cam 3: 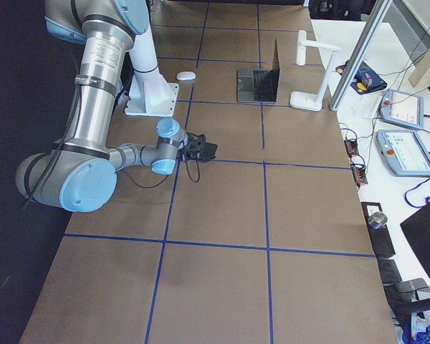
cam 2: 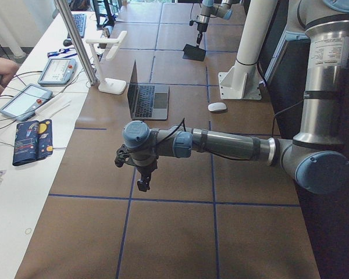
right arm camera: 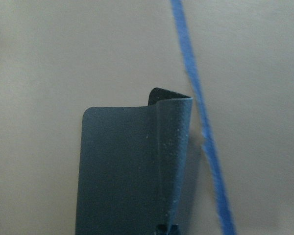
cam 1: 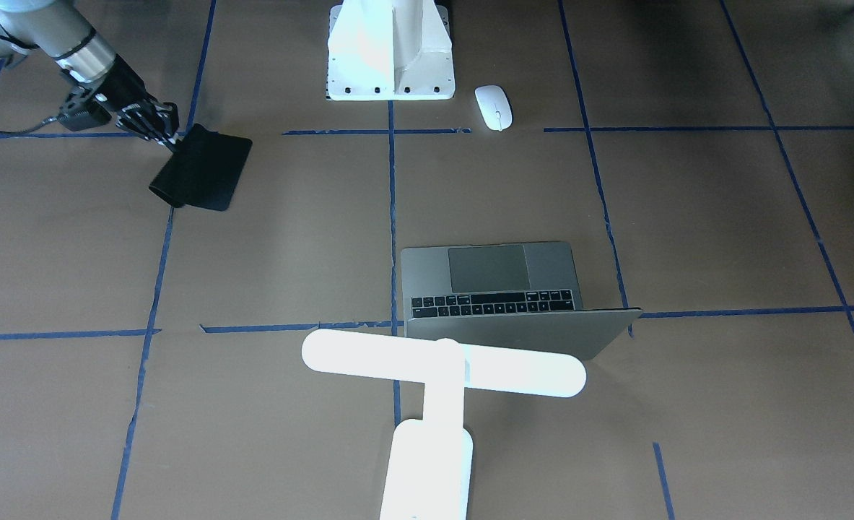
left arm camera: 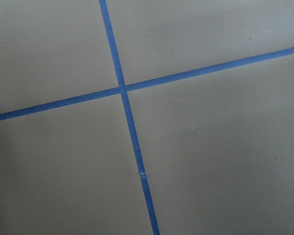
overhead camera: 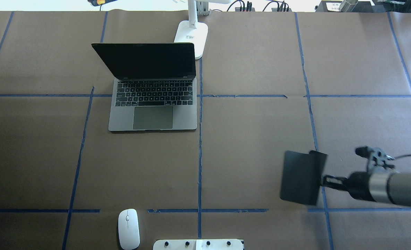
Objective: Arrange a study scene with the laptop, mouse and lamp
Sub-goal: 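Carry the mouse pad with the right gripper beside the laptop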
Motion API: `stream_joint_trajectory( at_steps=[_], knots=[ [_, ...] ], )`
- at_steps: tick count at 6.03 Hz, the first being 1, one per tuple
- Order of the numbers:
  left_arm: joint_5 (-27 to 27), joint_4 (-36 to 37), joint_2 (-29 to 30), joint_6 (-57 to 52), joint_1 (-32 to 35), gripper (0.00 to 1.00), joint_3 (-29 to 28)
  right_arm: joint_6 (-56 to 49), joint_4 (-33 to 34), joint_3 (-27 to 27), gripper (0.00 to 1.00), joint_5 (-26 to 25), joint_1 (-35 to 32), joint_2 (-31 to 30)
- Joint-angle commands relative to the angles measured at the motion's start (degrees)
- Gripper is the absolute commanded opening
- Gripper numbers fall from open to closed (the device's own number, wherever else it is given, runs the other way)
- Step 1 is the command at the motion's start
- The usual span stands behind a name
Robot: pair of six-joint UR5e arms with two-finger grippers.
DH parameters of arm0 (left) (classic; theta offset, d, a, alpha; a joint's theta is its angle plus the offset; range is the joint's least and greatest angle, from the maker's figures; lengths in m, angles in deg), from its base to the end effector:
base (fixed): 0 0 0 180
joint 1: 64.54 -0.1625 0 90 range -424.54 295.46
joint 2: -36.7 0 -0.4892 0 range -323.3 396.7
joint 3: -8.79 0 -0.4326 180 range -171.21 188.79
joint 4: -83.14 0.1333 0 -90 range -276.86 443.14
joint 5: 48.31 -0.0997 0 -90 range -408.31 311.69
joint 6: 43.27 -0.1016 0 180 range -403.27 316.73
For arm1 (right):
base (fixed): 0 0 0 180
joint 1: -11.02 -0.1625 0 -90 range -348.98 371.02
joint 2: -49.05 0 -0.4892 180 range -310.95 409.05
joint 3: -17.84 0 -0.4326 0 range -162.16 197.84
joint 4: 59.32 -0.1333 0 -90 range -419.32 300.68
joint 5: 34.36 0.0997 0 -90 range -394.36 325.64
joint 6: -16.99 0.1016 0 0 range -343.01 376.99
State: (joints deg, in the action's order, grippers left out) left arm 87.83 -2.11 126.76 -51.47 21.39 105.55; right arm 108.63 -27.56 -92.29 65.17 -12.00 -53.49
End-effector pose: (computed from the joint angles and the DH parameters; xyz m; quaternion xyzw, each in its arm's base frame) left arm -0.0221 -0.5351 0.6671 0.0307 0.3909 0.1053 0.9139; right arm -0.3731 -0.2851 0.5330 0.0319 -0.5451 0.1345 0.8269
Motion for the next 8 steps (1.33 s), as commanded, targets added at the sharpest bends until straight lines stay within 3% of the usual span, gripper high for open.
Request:
stream_joint_trajectory(
  at_steps=[1, 2, 4, 6, 8],
  knots=[
    [0.09, 0.00, 0.12, 0.99, -0.06, 1.00, 0.01, -1.36, 18.23, 0.35, 0.00, 5.83, -7.19, 17.99],
    [0.09, 0.00, 0.12, 1.08, -0.06, 1.00, 0.01, -4.59, 24.60, 4.87, 0.00, 5.58, -8.08, 28.26],
    [0.09, 0.00, 0.21, 1.17, -0.06, 1.00, -0.08, -9.16, 25.10, 20.05, 0.00, 5.93, -11.24, 42.54],
    [0.09, 0.00, 0.21, 1.26, -0.06, 1.00, 0.01, -13.91, 25.19, 26.34, 0.00, 8.81, -14.23, 46.98],
    [0.09, 0.00, 0.21, 1.35, -0.06, 1.00, 0.01, -17.37, 25.19, 26.54, 0.01, 11.29, -15.12, 46.82]
  ],
)
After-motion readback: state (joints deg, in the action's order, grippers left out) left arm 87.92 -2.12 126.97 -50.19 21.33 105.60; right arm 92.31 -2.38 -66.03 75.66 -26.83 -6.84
